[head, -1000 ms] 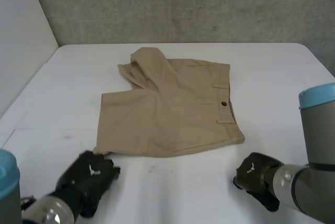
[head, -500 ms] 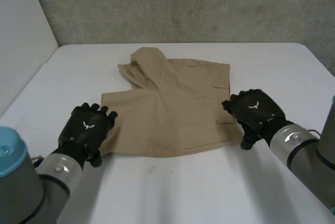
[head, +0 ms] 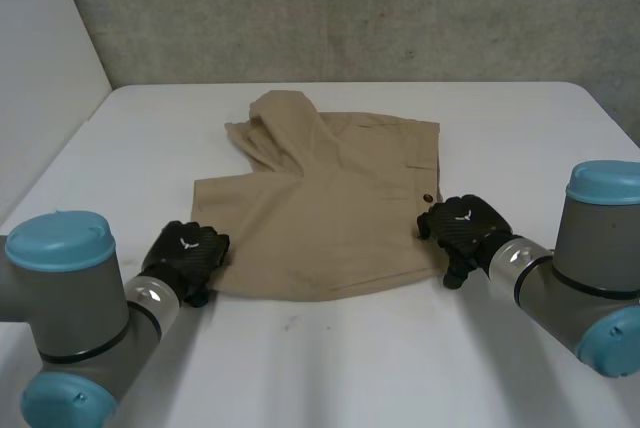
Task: Fold the shorts.
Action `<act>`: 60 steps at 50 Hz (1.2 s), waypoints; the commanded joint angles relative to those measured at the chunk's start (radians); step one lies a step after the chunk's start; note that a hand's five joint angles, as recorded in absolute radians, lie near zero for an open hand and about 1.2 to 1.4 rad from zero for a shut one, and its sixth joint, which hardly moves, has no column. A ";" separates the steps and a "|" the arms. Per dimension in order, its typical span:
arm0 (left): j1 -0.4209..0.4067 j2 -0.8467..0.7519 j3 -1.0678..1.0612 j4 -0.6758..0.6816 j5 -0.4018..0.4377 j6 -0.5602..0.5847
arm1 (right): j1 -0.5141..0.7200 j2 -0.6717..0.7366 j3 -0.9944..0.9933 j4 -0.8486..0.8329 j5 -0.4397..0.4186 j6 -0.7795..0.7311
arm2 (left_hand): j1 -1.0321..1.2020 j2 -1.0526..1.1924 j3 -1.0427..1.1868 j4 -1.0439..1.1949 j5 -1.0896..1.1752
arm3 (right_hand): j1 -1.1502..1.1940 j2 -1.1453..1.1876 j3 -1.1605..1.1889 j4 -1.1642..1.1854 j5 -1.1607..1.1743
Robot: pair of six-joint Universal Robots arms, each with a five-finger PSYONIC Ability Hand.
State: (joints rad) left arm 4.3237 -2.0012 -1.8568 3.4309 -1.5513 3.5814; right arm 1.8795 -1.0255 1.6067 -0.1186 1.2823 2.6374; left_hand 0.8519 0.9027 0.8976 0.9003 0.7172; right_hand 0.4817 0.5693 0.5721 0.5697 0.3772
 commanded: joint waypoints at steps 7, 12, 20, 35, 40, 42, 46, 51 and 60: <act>0.001 -0.010 0.041 0.002 0.000 -0.001 | 0.004 0.054 -0.048 -0.001 -0.001 -0.007 | 0.524 0.473 0.478 0.476 0.484 | 0.217 0.129 0.126 0.129 0.147; -0.001 -0.011 0.056 0.002 -0.001 -0.003 | 0.009 0.061 -0.054 -0.001 -0.001 -0.007 | 0.544 0.494 0.499 0.496 0.504 | 0.387 0.299 0.296 0.299 0.317; -0.006 -0.007 0.087 -0.002 -0.006 -0.006 | 0.013 0.038 -0.076 -0.004 -0.001 -0.007 | 0.544 0.494 0.499 0.496 0.504 | 0.915 0.827 0.824 0.827 0.845; -0.036 0.289 0.034 -0.335 0.000 0.025 | 0.003 -0.191 -0.053 0.348 -0.021 -0.212 | 0.544 0.494 0.499 0.496 0.504 | 0.915 0.827 0.824 0.827 0.845; -0.047 0.386 -0.033 -0.502 0.002 0.065 | 0.000 -0.218 0.008 0.568 0.002 -0.351 | 0.544 0.494 0.499 0.496 0.504 | 0.915 0.827 0.824 0.827 0.845; -0.058 0.412 -0.082 -0.538 0.002 0.083 | -0.002 -0.232 0.033 0.608 0.009 -0.381 | 0.544 0.494 0.499 0.496 0.504 | 0.915 0.827 0.824 0.827 0.845; -0.113 0.429 -0.153 -0.544 0.004 0.085 | -0.008 -0.274 0.104 0.648 0.031 -0.427 | 0.544 0.494 0.499 0.496 0.504 | 0.915 0.827 0.824 0.827 0.845; -0.182 0.412 -0.188 -0.535 -0.003 0.082 | -0.016 -0.289 0.156 0.623 0.028 -0.436 | 0.524 0.474 0.479 0.476 0.485 | 0.915 0.827 0.824 0.827 0.845; -0.098 0.394 -0.009 -0.351 -0.006 0.089 | -0.026 -0.288 0.196 0.490 0.026 -0.424 | -0.489 -0.540 -0.535 -0.537 -0.529 | 0.915 0.827 0.824 0.827 0.845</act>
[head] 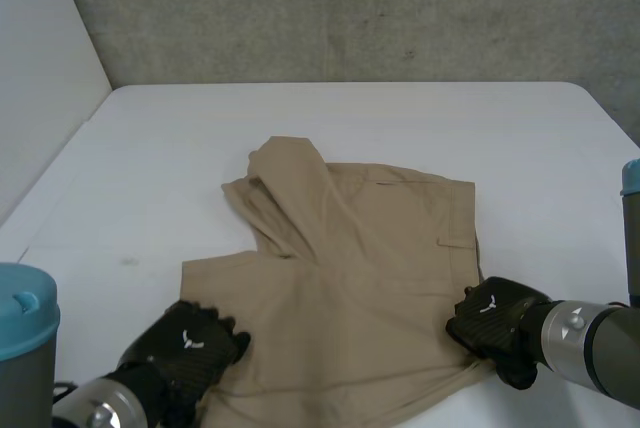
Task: Fold the shorts.
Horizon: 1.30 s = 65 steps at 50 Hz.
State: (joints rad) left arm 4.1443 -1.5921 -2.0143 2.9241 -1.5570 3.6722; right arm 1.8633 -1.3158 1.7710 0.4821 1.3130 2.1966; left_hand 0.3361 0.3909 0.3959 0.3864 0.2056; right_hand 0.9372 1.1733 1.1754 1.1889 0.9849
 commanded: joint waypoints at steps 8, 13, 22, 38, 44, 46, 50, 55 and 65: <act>0.163 -0.190 0.304 0.363 0.081 -0.006 | -0.009 0.001 0.076 -0.198 -0.006 0.025 | 0.153 0.098 0.093 0.103 0.109 | 0.459 0.223 0.221 0.207 0.237; 0.178 -0.402 0.462 0.397 0.184 -0.007 | -0.009 0.001 0.082 -0.230 -0.006 0.046 | 0.244 0.189 0.184 0.194 0.200 | 0.459 0.223 0.221 0.207 0.237; 0.238 -0.673 0.678 0.392 0.259 0.003 | -0.010 0.003 0.090 -0.270 -0.008 0.074 | 0.321 0.266 0.261 0.270 0.277 | 0.459 0.223 0.221 0.207 0.237; 0.249 -0.822 0.801 0.405 0.215 0.092 | -0.012 0.012 0.096 -0.313 -0.008 0.075 | 1.060 1.005 1.000 1.010 1.016 | 0.459 0.223 0.221 0.207 0.237; 0.231 -0.809 0.770 0.395 0.040 0.106 | -0.012 0.013 0.097 -0.316 -0.008 0.075 | 1.060 1.005 1.000 1.010 1.016 | 0.459 0.223 0.221 0.207 0.237; 0.225 -0.804 0.752 0.394 -0.004 0.115 | -0.012 0.013 0.097 -0.316 -0.008 0.075 | 1.060 1.005 1.000 1.010 1.016 | 0.459 0.223 0.221 0.207 0.237; 0.200 -0.766 0.700 0.397 -0.069 0.161 | -0.010 0.013 0.099 -0.316 -0.008 0.086 | 1.060 1.005 1.000 1.010 1.016 | 0.459 0.223 0.221 0.207 0.237; 0.191 -0.738 0.654 0.405 -0.092 0.210 | -0.010 0.013 0.100 -0.316 -0.008 0.098 | 1.060 1.005 1.000 1.010 1.016 | 0.459 0.223 0.221 0.207 0.237; 0.185 -0.741 0.663 0.409 -0.155 0.218 | -0.010 0.013 0.108 -0.316 -0.008 0.098 | 1.060 1.005 1.000 1.010 1.016 | 0.459 0.223 0.221 0.207 0.237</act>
State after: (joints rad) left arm 4.3293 -2.3254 -1.3628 3.3292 -1.6859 3.8897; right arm 1.8534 -1.3023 1.8743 0.1657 1.3054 2.2953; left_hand 1.1342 1.1895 1.1731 1.1989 0.9708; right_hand 0.9472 1.1733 1.1754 1.1889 0.9956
